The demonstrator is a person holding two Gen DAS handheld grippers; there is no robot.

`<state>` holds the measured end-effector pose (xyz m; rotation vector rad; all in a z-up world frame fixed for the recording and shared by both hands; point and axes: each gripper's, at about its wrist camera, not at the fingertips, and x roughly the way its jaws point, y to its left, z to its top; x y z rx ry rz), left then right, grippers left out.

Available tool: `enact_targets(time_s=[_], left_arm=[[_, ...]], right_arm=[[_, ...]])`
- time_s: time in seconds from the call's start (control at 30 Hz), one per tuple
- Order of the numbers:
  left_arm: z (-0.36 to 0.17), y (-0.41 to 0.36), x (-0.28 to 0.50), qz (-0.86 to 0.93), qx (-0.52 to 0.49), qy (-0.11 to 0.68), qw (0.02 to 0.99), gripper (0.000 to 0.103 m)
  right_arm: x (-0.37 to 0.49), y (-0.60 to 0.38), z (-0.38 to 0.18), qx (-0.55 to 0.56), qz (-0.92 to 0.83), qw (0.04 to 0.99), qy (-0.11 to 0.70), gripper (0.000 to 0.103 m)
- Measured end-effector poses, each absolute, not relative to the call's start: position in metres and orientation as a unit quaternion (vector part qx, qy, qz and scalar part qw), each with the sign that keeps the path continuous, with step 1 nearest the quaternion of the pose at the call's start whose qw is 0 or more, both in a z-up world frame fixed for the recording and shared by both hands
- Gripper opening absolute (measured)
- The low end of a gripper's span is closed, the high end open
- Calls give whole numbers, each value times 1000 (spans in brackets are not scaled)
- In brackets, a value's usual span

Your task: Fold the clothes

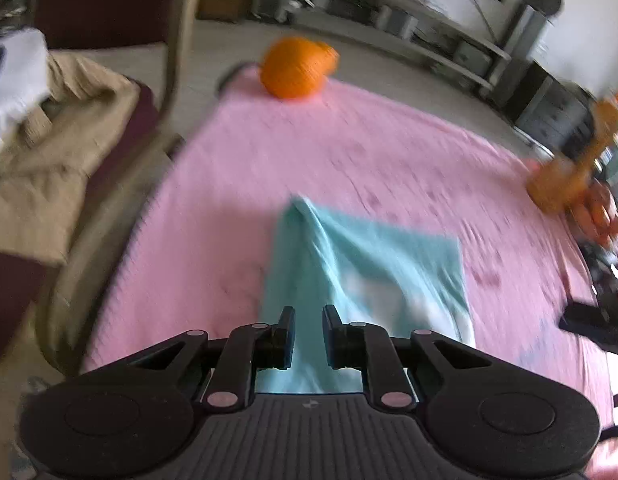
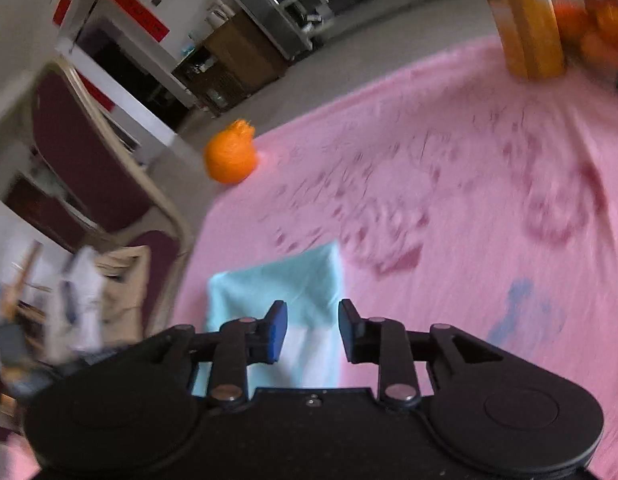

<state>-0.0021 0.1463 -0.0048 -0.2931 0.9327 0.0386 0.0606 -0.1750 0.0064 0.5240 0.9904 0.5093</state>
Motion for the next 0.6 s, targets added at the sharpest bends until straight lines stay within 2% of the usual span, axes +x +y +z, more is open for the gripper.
enact_targets(time_s=[0.2,0.23,0.3,0.37,0.4,0.5,0.6], left_arm=[[-36,124,-1,29,-71,493,867,11],[-42,126,0,45,-61,509,858,17],[-46,131,-5,53,-57,515,853,18],[-46,132,-10,61,-42,515,854,18],[-47,132,-13,68,-31,515,854,18],[-42,144,-22,88,-38,504,858,11],[-18,153,-29,76,-68,439,893,11]], right_arm=[[77,-145,-56,334,300,728,519,27],[81,-138,-68,342,300,716,530,26],[88,-131,-84,336,290,717,538,26],[92,-136,-97,335,274,721,541,1],[94,-139,-103,335,266,723,542,0],[93,-152,-102,356,248,726,534,1],[89,-160,-81,321,228,767,507,17]])
